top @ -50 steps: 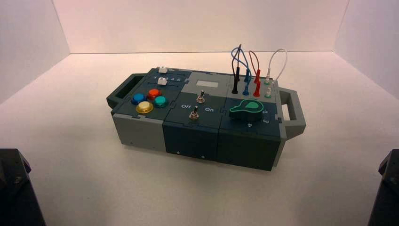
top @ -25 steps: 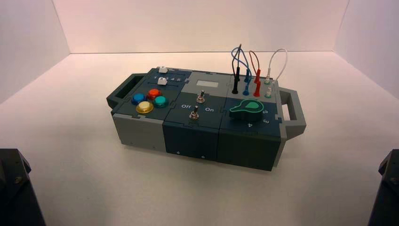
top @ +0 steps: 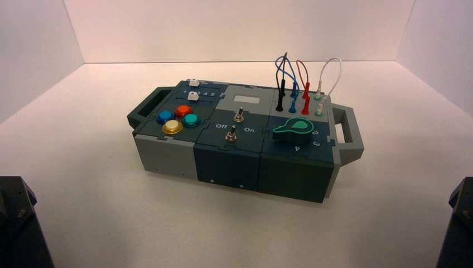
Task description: Move the box away.
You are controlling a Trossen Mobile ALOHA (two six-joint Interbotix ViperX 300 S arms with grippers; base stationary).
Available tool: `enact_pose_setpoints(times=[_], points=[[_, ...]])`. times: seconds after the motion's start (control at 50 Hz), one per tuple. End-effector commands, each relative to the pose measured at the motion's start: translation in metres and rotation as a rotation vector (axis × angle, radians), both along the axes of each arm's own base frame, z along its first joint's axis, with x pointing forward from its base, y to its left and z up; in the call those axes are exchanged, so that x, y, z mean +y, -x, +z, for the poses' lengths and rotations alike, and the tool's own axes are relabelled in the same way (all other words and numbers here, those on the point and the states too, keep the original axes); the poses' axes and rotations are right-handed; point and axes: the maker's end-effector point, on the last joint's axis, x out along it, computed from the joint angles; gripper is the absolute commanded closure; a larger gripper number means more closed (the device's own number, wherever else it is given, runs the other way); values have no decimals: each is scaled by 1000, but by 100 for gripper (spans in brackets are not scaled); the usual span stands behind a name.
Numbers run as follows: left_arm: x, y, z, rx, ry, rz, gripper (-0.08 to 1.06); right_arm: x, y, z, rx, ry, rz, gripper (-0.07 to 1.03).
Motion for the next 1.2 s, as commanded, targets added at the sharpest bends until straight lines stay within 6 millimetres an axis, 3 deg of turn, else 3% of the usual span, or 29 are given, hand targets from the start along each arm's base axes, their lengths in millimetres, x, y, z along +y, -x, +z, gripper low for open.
enact_pose_setpoints(times=[0.02,0.24,0.44,0.82,1.2], points=[[-5,-2,-3,164,-27,-18,101,13,-10,-1,132,17,64,98],[-12,-6,-53,409,-92,-54,101,55,-15,-41,390,60,229,98],[-21,-15,-95,465,-112,-77,101,78,-14,-82,557,73,290,98],[-37,-29,-135,502,-139,-110,101,81,-3,-143,704,22,236,98],[-56,-52,-148,494,-133,-127,101,80,-9,-176,745,26,200,99]])
